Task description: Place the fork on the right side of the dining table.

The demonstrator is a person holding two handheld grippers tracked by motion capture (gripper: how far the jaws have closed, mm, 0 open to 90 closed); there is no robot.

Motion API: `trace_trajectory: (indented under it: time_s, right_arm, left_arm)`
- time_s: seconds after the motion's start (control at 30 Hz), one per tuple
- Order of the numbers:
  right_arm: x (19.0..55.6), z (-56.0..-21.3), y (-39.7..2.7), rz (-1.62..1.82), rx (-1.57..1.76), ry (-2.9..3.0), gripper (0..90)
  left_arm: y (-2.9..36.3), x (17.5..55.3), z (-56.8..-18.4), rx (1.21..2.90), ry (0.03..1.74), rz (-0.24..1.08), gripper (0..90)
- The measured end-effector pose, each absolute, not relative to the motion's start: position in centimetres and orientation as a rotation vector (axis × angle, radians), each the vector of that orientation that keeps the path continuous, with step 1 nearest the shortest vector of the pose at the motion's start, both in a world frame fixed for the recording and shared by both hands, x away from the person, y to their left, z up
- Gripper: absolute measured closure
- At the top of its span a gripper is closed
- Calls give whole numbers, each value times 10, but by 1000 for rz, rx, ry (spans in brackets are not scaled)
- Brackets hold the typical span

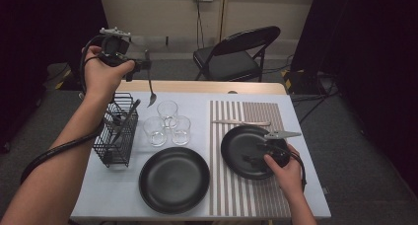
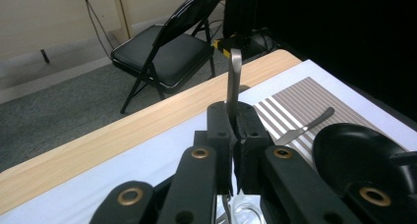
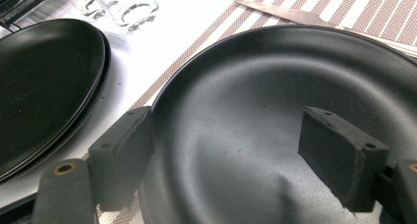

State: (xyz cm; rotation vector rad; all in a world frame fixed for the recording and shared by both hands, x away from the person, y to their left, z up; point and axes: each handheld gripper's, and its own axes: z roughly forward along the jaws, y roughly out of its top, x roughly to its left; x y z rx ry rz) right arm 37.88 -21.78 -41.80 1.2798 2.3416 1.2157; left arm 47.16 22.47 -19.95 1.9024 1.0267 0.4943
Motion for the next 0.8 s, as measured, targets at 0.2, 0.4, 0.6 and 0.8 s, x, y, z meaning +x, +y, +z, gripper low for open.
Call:
trace_trajectory:
  time_s: [0.2,0.4,0.6,0.8]
  right_arm:
    - [378,-417,-217,1218,1273,2344,204]
    - [378,-416,-216,1213,1263,2347,204]
    - [376,-415,-215,1206,1253,2349,204]
    - [374,-412,-216,1210,1246,2341,204]
  left_arm:
    - [213,469,-199,1908,999,471,870]
    - [203,466,-198,1914,973,458,870]
    - [191,463,-199,1917,952,438,869]
    - [178,459,-199,1916,924,417,869]
